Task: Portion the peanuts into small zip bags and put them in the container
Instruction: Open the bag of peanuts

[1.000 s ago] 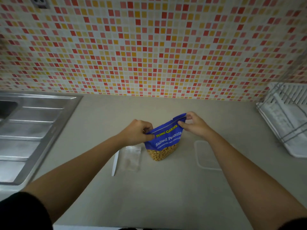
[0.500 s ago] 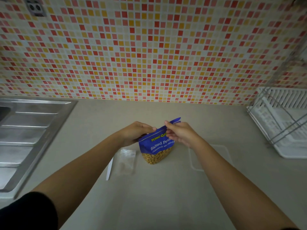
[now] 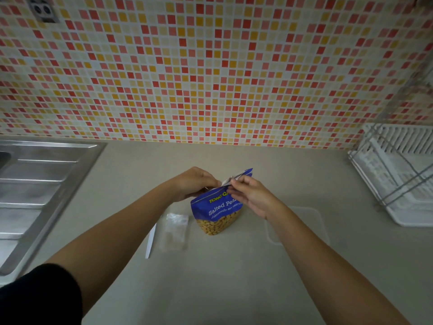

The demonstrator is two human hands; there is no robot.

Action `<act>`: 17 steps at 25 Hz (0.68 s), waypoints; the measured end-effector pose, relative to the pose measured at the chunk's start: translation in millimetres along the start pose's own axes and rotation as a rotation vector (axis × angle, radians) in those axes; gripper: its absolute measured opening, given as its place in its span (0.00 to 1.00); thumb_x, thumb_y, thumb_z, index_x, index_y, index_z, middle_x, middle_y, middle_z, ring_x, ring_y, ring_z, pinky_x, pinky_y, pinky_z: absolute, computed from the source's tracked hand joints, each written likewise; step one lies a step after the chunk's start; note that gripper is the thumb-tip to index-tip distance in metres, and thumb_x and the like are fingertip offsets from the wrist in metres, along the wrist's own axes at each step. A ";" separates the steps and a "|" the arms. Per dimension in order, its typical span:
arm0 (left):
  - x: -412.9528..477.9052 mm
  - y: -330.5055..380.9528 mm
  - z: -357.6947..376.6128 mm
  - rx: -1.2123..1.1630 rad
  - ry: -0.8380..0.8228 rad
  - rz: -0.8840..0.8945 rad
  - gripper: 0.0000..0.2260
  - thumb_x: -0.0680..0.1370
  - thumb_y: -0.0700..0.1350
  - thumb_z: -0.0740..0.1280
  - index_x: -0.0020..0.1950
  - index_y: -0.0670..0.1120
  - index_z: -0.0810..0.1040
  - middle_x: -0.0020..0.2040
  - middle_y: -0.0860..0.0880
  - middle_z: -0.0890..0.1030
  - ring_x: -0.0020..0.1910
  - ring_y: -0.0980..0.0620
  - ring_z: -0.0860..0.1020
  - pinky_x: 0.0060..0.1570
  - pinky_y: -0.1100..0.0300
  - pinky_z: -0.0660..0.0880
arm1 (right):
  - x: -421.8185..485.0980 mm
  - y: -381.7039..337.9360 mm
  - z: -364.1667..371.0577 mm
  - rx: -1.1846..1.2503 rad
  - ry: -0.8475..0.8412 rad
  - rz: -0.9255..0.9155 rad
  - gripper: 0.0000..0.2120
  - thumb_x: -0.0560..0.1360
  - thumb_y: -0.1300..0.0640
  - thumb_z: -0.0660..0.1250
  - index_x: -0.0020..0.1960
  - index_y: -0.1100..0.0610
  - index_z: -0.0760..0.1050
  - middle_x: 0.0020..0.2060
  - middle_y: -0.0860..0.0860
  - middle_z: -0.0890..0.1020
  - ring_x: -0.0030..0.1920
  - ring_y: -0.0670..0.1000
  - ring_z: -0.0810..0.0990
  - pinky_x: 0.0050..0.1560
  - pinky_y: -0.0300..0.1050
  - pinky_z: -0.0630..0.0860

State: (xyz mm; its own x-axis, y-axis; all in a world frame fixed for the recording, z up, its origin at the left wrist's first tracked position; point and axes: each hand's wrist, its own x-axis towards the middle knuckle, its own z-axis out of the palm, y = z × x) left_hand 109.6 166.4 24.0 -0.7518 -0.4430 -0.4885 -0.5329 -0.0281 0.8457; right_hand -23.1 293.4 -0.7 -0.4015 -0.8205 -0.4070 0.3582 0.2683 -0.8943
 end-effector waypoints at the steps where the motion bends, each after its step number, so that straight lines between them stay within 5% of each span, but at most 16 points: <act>1: 0.4 2.9 -1.1 0.093 0.002 0.030 0.08 0.76 0.44 0.67 0.48 0.40 0.80 0.43 0.46 0.84 0.41 0.53 0.82 0.43 0.60 0.79 | -0.1 -0.3 0.8 -0.004 0.011 -0.008 0.07 0.77 0.59 0.64 0.40 0.57 0.72 0.42 0.52 0.81 0.44 0.46 0.81 0.40 0.33 0.79; 8: -0.5 17.8 -4.8 0.445 0.011 0.137 0.07 0.76 0.42 0.66 0.49 0.39 0.80 0.40 0.51 0.82 0.40 0.55 0.81 0.44 0.62 0.79 | -0.9 -14.0 14.2 -0.407 0.150 0.058 0.10 0.75 0.51 0.65 0.42 0.57 0.77 0.37 0.52 0.83 0.37 0.48 0.83 0.36 0.38 0.79; 13: 3.8 7.2 -5.5 0.415 0.077 0.153 0.08 0.76 0.44 0.66 0.50 0.40 0.80 0.42 0.51 0.82 0.41 0.55 0.80 0.44 0.62 0.77 | 0.0 -19.4 14.0 -0.353 0.103 0.108 0.07 0.75 0.56 0.67 0.39 0.58 0.76 0.32 0.50 0.79 0.33 0.45 0.77 0.29 0.32 0.73; 17: 7.1 7.2 -3.0 0.696 0.218 0.291 0.07 0.76 0.43 0.65 0.48 0.42 0.81 0.44 0.50 0.83 0.35 0.59 0.75 0.36 0.70 0.69 | 3.1 -15.2 19.2 -0.344 0.156 0.094 0.10 0.76 0.60 0.63 0.36 0.58 0.74 0.30 0.50 0.77 0.29 0.44 0.74 0.25 0.30 0.70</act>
State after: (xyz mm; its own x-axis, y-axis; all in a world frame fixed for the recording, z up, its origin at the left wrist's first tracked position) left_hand 101.6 160.4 27.3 -0.8438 -0.5141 -0.1540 -0.5010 0.6520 0.5691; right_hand -13.6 277.0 15.2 -0.5133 -0.7044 -0.4902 0.1068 0.5143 -0.8509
